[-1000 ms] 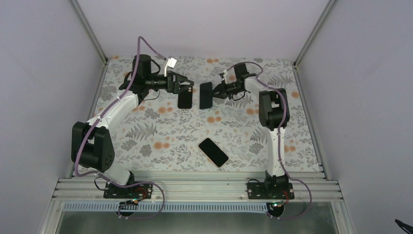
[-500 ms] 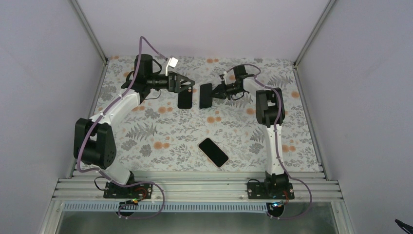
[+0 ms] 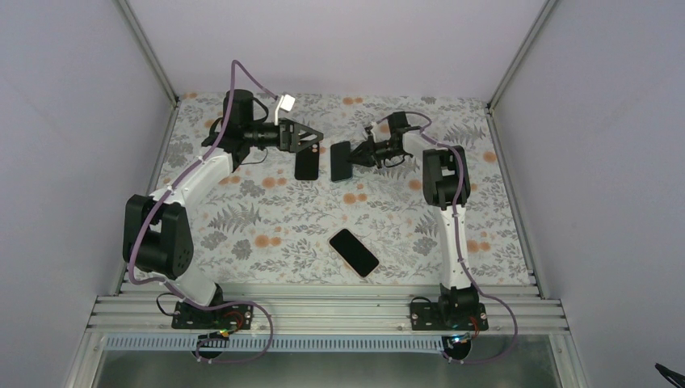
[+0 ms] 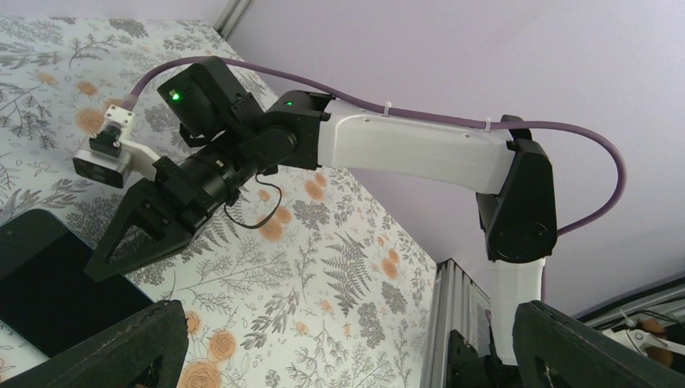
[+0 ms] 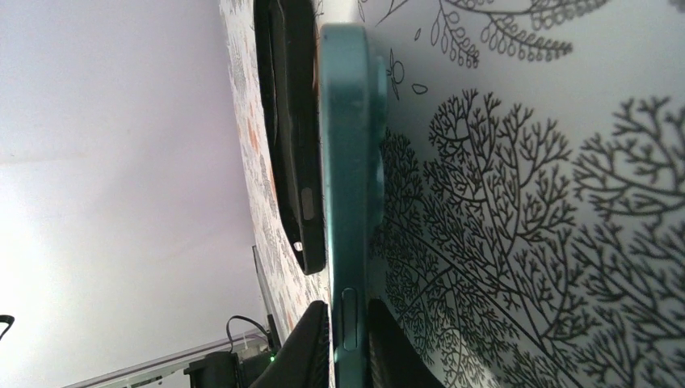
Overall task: Take the phone out of the phone case
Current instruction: Place the phone at the center of the board.
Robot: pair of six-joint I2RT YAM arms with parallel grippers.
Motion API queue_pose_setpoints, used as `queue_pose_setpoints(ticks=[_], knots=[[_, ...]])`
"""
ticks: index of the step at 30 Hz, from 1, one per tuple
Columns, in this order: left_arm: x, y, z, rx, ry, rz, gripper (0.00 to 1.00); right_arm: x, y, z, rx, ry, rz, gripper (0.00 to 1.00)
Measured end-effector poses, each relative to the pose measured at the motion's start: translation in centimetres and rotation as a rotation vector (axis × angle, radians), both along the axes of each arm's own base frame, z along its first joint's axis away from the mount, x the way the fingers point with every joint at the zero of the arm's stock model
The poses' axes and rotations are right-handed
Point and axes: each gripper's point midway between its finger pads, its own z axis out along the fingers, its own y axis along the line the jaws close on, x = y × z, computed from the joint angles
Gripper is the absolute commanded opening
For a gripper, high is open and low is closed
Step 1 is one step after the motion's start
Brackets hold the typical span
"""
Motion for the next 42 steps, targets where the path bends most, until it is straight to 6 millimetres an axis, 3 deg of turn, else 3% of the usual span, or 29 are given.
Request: queue_pose_setpoints(ticks=[6,12,18,23,31,37,38,42], knots=[[0.0,0.0,0.0,-0.001,0.004,0.001,1.0,0.6,0.1,0.2,0.006,-0.003,-0.015,0.04],[0.1,0.0,-0.2,-0.002,0.014,0.002,1.0,0.9,0.2,0.0,0.014,0.004,-0.031,0.06],[0.4,-0.1,-0.7,0.0,0.03,0.003,1.0,1.0,0.2,0.0,0.02,0.012,-0.039,0.3],[0.4,-0.1,-0.7,0.0,0.031,0.004,1.0,0.7,0.1,-0.4,0.02,0.027,-0.04,0.43],[0.4,-0.1,-0.7,0.0,0.031,0.004,1.0,0.5,0.0,0.9,0.012,0.002,-0.042,0.76],[0.5,-0.1,-0.8,0.003,0.029,0.01,1.0,0.8,-0.4,1.7,-0.04,-0.023,-0.066,0.9],[0.5,0.0,-0.8,0.005,0.027,0.013,1.0,0.8,-0.4,1.8,-0.045,-0.024,-0.069,0.99],[0.7,0.0,-0.8,0.011,0.017,0.024,1.0,0.9,-0.5,2.3,-0.062,-0.028,-0.079,0.99]])
